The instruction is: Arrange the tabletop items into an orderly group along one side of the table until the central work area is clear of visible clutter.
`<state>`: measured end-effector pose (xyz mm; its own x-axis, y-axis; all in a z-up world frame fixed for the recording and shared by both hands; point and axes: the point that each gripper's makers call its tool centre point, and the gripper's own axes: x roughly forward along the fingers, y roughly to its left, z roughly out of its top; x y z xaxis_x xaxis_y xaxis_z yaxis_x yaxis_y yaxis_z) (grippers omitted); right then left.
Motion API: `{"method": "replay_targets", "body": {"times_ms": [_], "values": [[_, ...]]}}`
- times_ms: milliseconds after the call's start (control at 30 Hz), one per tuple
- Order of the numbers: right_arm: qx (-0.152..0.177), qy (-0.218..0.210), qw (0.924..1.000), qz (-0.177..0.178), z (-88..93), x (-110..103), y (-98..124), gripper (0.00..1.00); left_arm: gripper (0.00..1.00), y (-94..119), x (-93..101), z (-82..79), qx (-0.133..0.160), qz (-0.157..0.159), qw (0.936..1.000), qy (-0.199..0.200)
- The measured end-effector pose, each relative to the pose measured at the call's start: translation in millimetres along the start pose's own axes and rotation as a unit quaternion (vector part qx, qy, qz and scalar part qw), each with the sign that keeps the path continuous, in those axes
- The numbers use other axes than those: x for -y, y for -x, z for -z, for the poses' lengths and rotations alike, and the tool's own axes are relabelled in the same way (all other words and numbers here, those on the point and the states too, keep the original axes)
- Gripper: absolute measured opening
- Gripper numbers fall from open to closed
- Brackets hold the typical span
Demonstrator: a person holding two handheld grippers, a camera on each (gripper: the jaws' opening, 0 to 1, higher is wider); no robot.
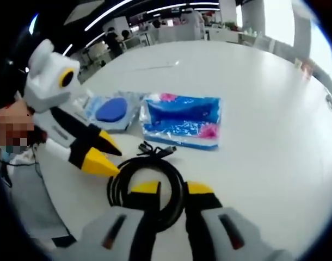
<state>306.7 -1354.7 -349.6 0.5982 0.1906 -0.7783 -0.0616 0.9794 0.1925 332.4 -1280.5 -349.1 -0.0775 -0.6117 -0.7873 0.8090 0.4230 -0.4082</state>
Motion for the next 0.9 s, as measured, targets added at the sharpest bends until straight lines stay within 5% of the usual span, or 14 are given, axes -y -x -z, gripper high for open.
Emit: {"method": "replay_targets", "body": {"times_ms": [267,900], "values": [[0.018,0.014,0.9997,-0.004,-8.8,-7.4,7.9,0.20,0.35,10.5,3.9,-1.0,0.015,0.007,0.9994,-0.031],[0.072,0.016,0.9971,-0.020,-37.4,-27.0,34.4,0.37,0.46,58.6,2.9,-21.5,0.083,0.010,0.9950,-0.055]]}}
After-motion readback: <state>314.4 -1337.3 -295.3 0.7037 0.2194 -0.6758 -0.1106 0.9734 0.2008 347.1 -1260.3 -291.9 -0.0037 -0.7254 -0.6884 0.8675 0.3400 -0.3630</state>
